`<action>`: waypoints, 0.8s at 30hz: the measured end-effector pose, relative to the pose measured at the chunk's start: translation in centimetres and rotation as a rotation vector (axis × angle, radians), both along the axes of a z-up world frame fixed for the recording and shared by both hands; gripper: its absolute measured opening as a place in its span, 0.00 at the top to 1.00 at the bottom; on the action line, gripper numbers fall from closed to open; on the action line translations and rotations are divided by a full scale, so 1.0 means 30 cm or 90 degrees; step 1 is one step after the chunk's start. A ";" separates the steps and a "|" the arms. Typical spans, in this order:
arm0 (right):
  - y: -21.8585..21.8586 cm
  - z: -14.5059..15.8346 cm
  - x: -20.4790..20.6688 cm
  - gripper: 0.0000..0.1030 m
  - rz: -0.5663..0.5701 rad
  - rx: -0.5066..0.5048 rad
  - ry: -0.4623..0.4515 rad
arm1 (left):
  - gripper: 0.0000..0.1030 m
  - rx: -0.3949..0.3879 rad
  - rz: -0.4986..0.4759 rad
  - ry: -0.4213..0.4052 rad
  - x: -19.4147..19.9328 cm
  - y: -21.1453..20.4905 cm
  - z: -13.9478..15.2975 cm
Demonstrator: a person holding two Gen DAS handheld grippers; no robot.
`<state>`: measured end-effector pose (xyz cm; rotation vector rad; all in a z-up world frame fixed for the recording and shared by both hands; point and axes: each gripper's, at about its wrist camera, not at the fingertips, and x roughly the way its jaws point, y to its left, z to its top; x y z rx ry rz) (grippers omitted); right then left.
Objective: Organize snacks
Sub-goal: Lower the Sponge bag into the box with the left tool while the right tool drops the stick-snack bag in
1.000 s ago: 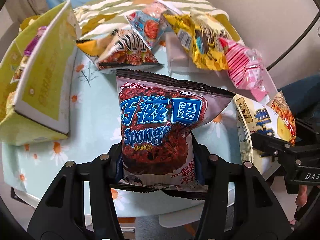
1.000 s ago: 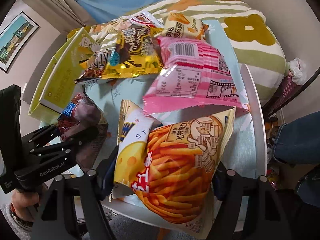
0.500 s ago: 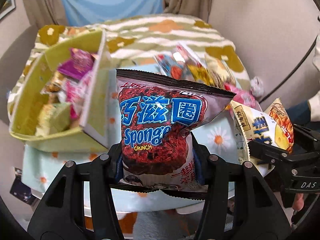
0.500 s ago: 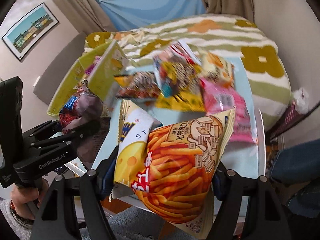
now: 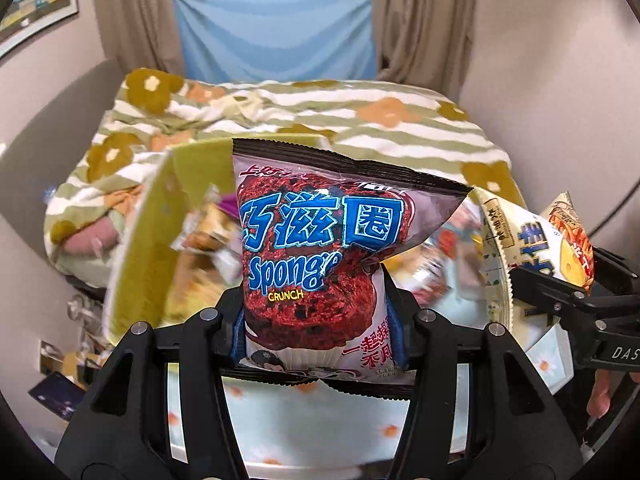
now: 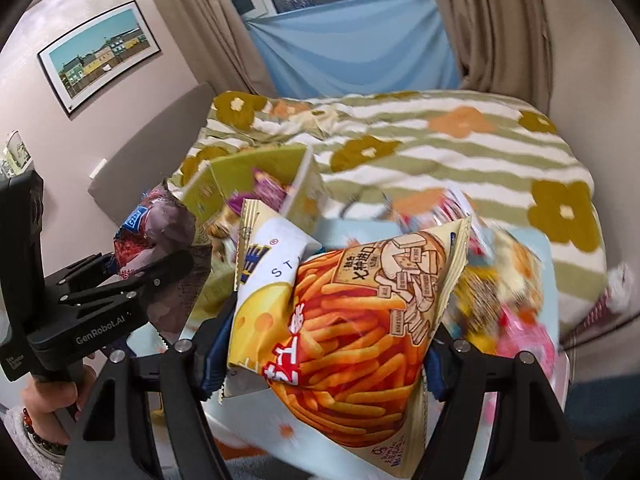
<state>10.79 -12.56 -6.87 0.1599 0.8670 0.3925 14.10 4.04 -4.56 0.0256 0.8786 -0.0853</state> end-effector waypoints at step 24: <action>0.444 -0.079 0.363 0.31 -0.015 -0.036 0.058 | 0.00 -0.011 0.018 0.071 0.462 0.442 -0.168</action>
